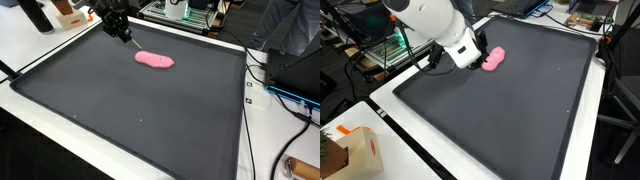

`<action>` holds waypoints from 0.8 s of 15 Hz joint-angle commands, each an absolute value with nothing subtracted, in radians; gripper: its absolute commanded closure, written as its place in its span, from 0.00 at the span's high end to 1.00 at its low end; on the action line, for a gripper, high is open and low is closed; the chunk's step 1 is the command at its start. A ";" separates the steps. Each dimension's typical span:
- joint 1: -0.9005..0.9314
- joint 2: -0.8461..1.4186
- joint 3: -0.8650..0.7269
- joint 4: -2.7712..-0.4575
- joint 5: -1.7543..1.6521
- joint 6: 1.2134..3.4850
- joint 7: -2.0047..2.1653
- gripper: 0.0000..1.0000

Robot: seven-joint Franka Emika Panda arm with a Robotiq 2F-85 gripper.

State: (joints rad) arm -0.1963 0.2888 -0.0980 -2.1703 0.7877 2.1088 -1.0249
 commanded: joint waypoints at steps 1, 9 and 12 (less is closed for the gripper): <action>-0.191 0.261 -0.091 -2.177 0.757 2.104 -0.994 0.06; -0.156 0.200 -0.074 -2.190 0.676 2.116 -0.918 0.06; -0.139 0.169 -0.062 -2.194 0.625 2.111 -0.877 0.06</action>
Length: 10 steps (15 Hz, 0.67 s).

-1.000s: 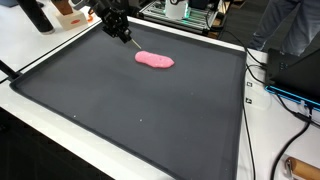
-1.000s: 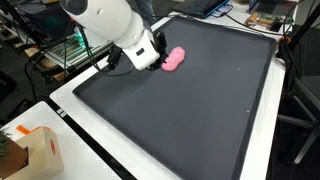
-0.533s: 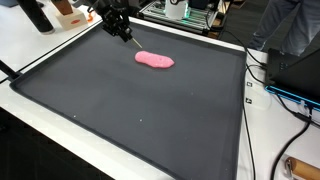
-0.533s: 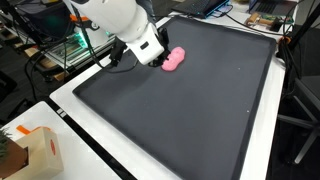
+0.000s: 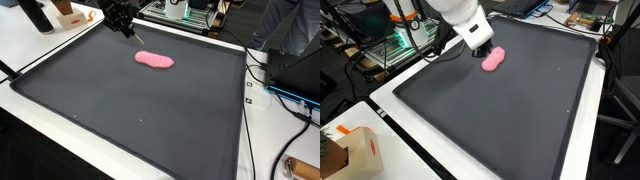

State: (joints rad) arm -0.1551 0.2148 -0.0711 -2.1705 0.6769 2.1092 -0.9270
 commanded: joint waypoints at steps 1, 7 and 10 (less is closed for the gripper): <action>-0.132 0.157 -0.059 -2.197 0.606 2.115 -0.862 0.06; -0.091 0.089 -0.031 -2.211 0.501 2.126 -0.782 0.06; -0.069 0.060 -0.017 -2.218 0.449 2.136 -0.747 0.06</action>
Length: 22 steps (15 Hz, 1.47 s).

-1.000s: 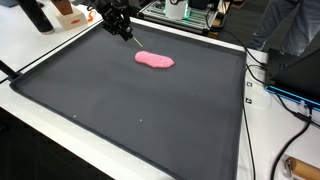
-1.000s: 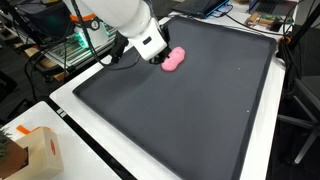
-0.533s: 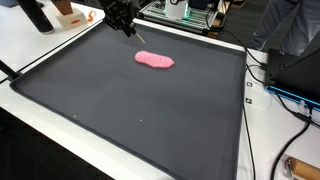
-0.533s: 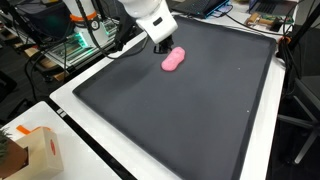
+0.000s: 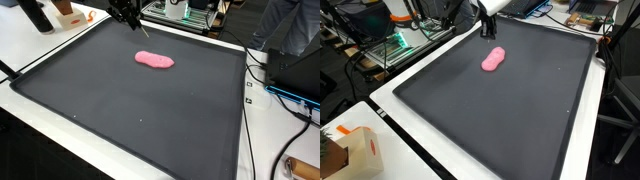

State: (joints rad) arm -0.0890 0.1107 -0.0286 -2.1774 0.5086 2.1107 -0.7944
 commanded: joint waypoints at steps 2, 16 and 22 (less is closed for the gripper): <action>-0.053 0.040 -0.006 -2.226 0.416 2.149 -0.723 0.06; 0.053 -0.072 0.062 -2.317 0.194 2.311 -0.552 0.06; 0.072 -0.053 0.065 -2.293 0.169 2.309 -0.532 0.25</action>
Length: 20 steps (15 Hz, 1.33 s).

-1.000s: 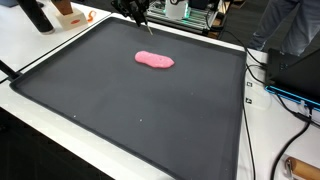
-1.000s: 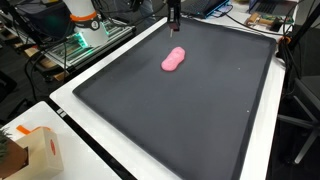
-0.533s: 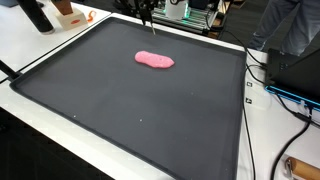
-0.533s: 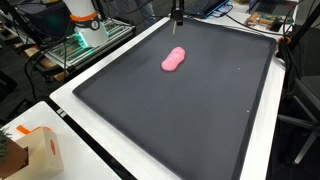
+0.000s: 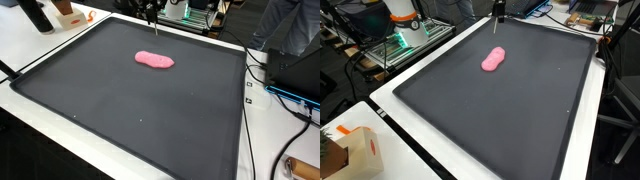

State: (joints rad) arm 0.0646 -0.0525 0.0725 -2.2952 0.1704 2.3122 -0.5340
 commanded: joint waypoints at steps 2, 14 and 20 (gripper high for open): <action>0.074 -0.055 0.065 -2.298 0.168 2.312 -0.531 0.25; 0.094 -0.039 0.103 -2.284 0.029 2.306 -0.374 0.06; 0.165 0.026 0.190 -2.239 -0.312 2.283 -0.011 0.06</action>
State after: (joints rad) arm 0.1313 -0.0181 0.1603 -2.2724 -0.1595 2.3142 -0.1720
